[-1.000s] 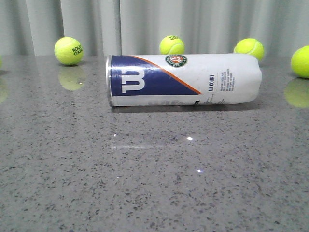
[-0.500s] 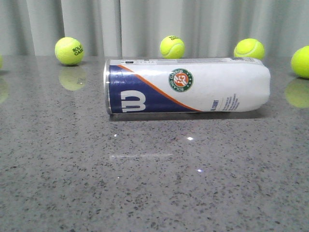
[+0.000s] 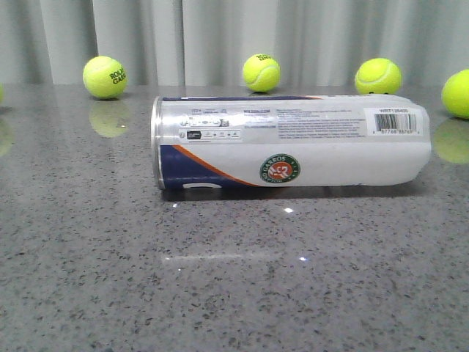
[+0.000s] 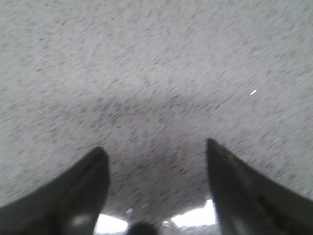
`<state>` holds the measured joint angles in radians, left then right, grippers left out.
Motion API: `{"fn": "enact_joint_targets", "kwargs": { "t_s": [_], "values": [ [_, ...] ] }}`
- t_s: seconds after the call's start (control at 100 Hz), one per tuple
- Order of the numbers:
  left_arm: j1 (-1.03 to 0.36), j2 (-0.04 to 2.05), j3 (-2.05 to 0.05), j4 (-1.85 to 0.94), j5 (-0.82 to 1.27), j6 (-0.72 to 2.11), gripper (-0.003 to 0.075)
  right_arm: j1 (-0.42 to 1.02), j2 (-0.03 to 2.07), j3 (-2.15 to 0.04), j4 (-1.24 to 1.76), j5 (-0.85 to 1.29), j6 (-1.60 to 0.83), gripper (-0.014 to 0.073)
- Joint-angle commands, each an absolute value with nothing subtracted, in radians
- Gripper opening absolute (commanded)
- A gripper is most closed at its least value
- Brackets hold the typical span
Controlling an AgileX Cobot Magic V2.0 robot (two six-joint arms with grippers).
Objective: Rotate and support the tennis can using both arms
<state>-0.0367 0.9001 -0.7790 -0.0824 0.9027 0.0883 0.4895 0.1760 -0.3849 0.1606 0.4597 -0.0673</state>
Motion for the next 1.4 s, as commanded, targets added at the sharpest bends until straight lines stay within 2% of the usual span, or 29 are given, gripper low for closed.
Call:
{"fn": "enact_joint_targets", "kwargs": {
  "t_s": [0.0,0.11,0.35,0.54,0.69,1.15,1.27,1.39],
  "values": [
    [-0.034,0.948,-0.853,-0.183,0.862,0.081,0.0524,0.482,0.186,-0.410,0.167,0.388,-0.070,-0.0069],
    [-0.034,1.006,-0.896,-0.337,0.862,0.102,0.0524,0.482,0.186,-0.410,0.167,0.388,-0.070,-0.0069],
    [-0.034,1.130,-0.922,-0.966,0.917,0.462,0.0524,0.482,0.186,-0.410,0.167,0.388,-0.070,-0.0069],
    [-0.034,1.266,-0.922,-1.295,1.006,0.653,0.0524,0.482,0.186,-0.410,0.167,0.388,-0.070,-0.0069],
    [-0.051,1.373,-0.924,-1.436,1.065,0.743,0.0524,0.482,0.186,-0.410,0.167,0.388,-0.070,-0.0069],
    [-0.228,1.609,-0.927,-1.654,1.097,0.851,0.0519,0.482,0.186,-0.410,0.167,0.388,-0.070,-0.0069],
    [-0.244,1.643,-0.927,-1.705,1.175,0.872,0.0445,0.482,0.186,-0.410,0.167,0.388,-0.070,-0.0069],
    [-0.244,1.660,-0.927,-1.724,1.217,0.876,0.0274,0.482,0.186,-0.410,0.167,0.388,-0.070,-0.0069]
  ]
}}
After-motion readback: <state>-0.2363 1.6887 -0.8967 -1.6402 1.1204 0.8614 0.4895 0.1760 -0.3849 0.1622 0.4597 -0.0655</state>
